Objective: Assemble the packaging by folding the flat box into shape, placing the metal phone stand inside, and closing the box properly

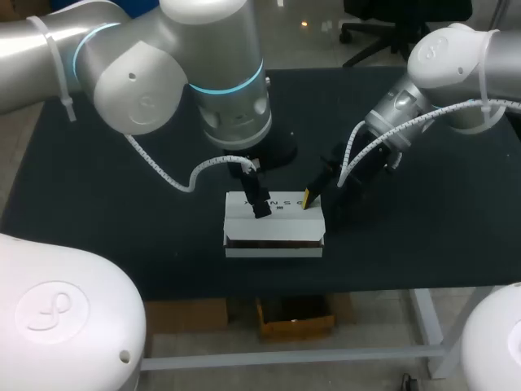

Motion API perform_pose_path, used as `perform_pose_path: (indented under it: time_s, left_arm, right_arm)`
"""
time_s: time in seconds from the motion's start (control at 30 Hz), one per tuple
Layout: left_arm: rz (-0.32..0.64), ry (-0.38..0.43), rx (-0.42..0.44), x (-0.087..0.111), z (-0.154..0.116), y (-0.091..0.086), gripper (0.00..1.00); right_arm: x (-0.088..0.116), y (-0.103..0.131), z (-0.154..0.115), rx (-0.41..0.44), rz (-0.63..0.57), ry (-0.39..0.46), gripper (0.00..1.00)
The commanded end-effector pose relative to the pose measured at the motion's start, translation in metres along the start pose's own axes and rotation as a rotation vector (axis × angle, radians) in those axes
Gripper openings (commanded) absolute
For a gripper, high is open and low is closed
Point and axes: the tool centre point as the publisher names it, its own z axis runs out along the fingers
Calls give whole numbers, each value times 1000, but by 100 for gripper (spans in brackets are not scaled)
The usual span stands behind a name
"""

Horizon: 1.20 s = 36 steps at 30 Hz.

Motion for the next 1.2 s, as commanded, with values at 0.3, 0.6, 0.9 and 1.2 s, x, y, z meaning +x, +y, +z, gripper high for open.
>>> perform_pose_path:
  time_s: [0.3, 0.6, 0.9, 1.2]
  left_arm:
    - [44, -56, 0, -3, 4, 0, 100]
    - [146, -156, 3, 12, 4, -3, 100]
    - [154, -235, -16, 21, 10, 4, 100]
    - [151, -223, 4, 16, 24, 10, 79]
  right_arm:
    - [0, 1, 0, 5, -1, 1, 45]
    - [0, 1, 0, 5, -1, 1, 45]
    - [0, 1, 0, 5, -1, 1, 44]
    - [0, 1, 0, 5, -1, 1, 44]
